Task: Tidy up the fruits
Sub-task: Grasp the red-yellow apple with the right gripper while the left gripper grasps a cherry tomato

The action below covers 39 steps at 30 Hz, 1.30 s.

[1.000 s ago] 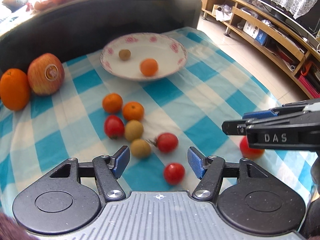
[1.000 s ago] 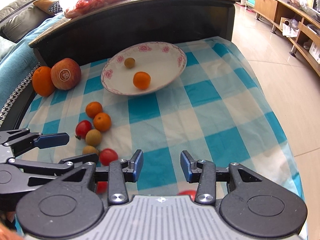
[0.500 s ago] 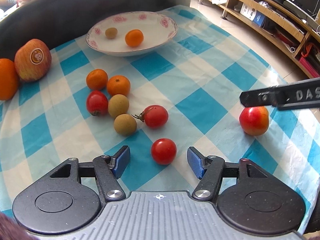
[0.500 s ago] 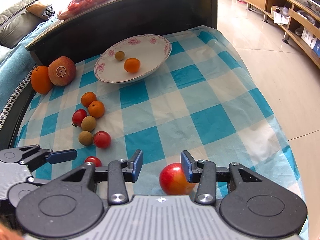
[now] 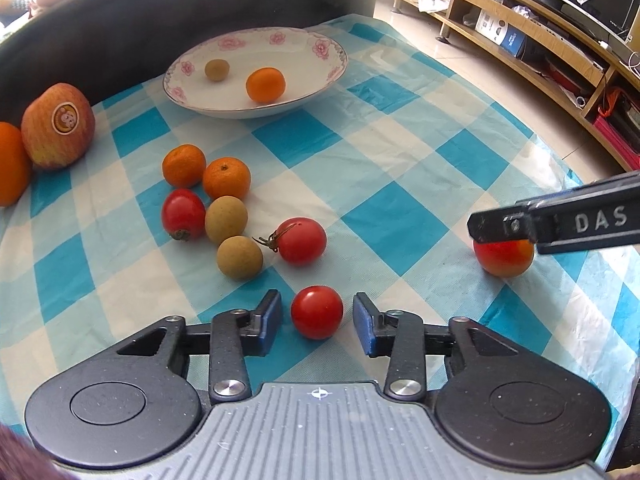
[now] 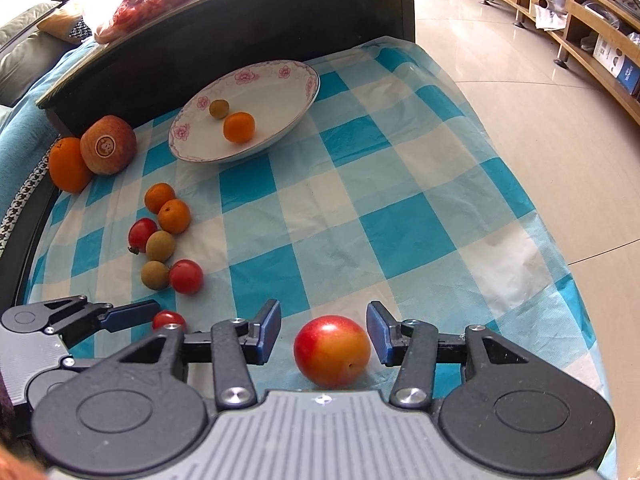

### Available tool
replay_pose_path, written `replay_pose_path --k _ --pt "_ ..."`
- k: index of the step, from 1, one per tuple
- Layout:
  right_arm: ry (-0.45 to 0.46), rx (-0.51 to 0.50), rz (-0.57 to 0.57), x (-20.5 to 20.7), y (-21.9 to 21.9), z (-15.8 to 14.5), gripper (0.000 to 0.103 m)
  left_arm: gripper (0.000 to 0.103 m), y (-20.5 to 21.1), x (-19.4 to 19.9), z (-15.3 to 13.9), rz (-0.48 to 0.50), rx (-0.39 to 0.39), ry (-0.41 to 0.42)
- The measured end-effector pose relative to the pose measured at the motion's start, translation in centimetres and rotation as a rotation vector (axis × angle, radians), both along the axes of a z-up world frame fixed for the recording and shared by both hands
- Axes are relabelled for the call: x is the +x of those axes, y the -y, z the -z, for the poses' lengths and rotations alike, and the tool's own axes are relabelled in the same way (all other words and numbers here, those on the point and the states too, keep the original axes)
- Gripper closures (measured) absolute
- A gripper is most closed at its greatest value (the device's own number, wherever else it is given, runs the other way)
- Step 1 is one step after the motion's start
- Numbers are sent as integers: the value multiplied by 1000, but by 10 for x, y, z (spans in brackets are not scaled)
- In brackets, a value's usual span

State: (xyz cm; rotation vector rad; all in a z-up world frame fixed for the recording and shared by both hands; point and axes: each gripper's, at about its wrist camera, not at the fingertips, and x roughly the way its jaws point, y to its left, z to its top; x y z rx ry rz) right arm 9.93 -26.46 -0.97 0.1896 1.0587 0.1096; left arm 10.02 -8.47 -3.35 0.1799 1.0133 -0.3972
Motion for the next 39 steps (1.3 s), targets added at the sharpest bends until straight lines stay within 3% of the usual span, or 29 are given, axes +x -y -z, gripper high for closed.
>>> replay_pose_path --k 14,19,39 --pt "-54 -51 -36 4 -9 20 52 56 1 -1 0 10 13 15" --pt "-42 -102 -78 2 -18 19 56 68 2 -3 -1 26 21 20" --pt "-34 -101 -131 -1 -28 17 56 65 2 -6 0 36 42 25"
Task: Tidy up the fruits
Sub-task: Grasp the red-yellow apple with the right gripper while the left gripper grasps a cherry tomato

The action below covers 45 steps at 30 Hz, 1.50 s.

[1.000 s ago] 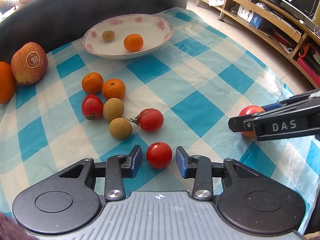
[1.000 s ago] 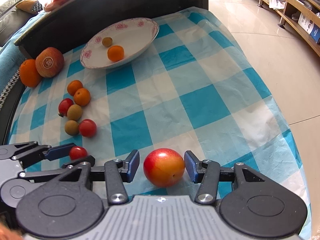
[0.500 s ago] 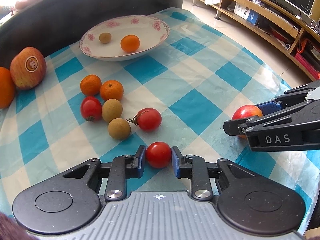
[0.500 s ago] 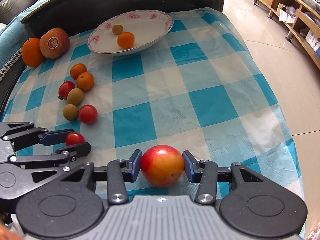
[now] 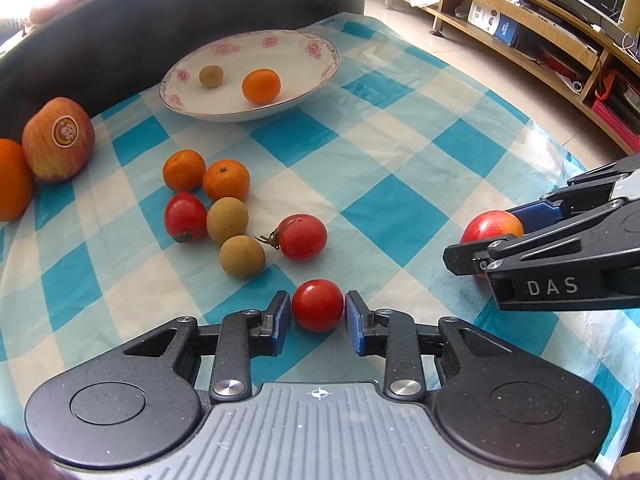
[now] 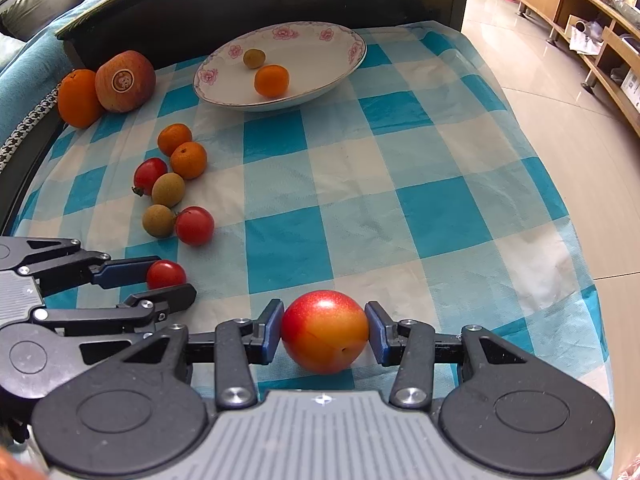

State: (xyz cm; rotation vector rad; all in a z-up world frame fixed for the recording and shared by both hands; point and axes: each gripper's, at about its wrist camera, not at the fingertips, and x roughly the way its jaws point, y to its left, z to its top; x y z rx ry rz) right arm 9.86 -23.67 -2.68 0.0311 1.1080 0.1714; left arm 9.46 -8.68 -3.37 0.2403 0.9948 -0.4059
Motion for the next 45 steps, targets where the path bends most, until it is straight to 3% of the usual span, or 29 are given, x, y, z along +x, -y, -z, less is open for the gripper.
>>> replay_pose_path --k 45 --pt "88 -2 -52 14 -33 -27 56 71 -15 17 -32 -49 -13 78"
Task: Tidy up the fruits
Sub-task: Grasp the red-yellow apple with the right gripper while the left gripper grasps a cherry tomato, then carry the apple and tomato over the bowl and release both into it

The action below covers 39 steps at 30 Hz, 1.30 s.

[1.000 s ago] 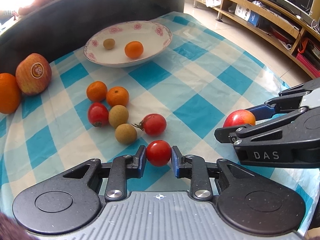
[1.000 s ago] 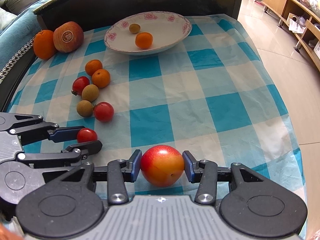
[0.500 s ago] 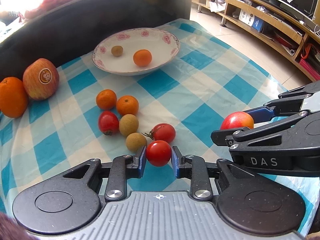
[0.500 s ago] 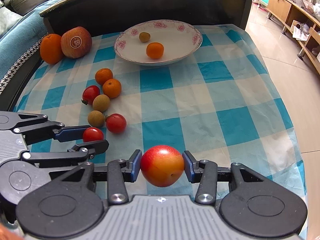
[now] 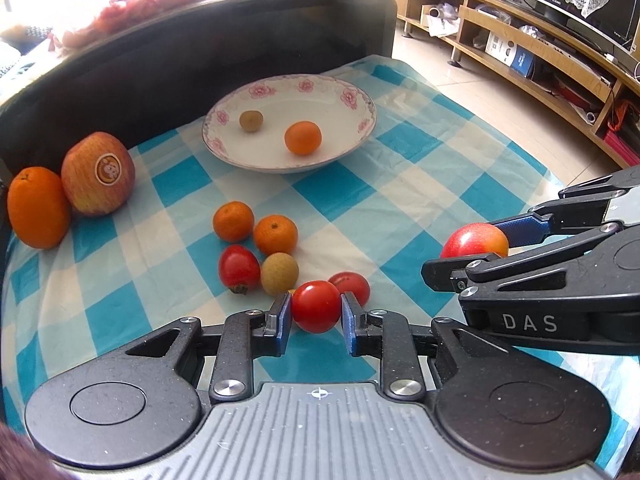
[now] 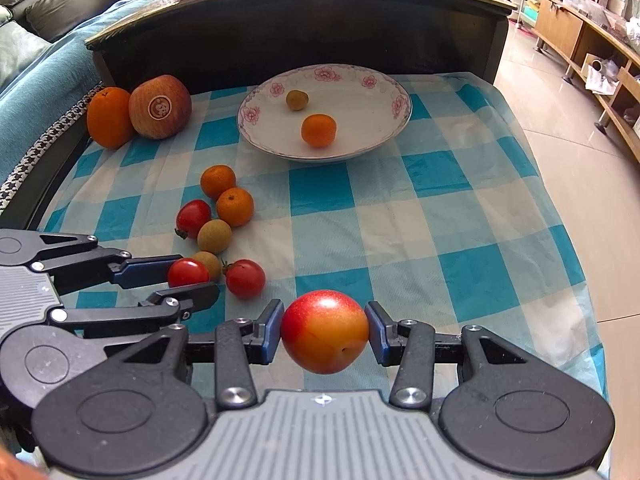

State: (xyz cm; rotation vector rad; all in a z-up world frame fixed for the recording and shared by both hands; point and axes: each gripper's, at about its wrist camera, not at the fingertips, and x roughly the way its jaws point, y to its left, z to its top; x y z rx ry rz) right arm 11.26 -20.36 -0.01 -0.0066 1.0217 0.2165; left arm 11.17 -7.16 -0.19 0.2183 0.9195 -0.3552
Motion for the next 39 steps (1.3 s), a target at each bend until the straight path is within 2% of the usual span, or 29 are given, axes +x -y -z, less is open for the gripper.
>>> replay_pose_path --k 19,39 --pt "45 15 19 34 -10 -19 56 71 -7 40 -18 -36 2 46" --pt "63 5 40 103 -5 -14 56 71 6 109 -9 -41 22 61"
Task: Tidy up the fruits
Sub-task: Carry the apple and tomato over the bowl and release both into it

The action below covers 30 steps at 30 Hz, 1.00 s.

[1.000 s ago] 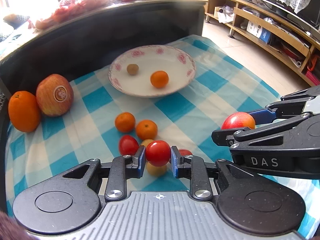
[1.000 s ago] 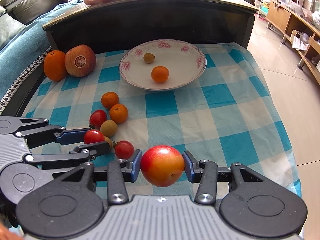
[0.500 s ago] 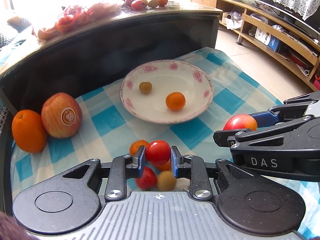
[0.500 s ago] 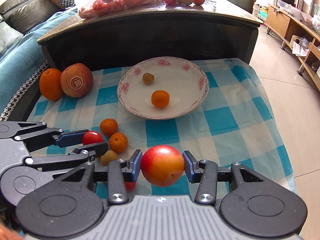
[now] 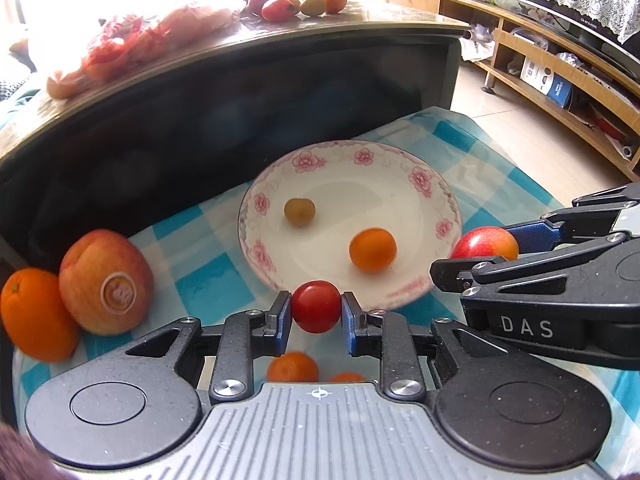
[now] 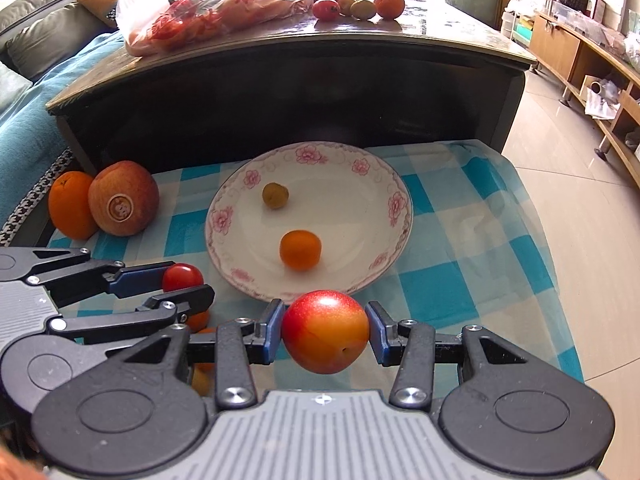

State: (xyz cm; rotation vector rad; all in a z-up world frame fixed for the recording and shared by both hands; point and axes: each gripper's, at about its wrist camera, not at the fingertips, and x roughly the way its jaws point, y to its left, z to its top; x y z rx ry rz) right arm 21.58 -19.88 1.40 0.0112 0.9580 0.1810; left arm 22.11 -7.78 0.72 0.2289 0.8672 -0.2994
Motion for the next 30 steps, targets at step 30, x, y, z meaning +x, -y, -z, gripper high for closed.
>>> replay_pose_path --k 30 --pt "26 -17 -13 62 6 22 55 63 0 37 17 -21 -3 -9"
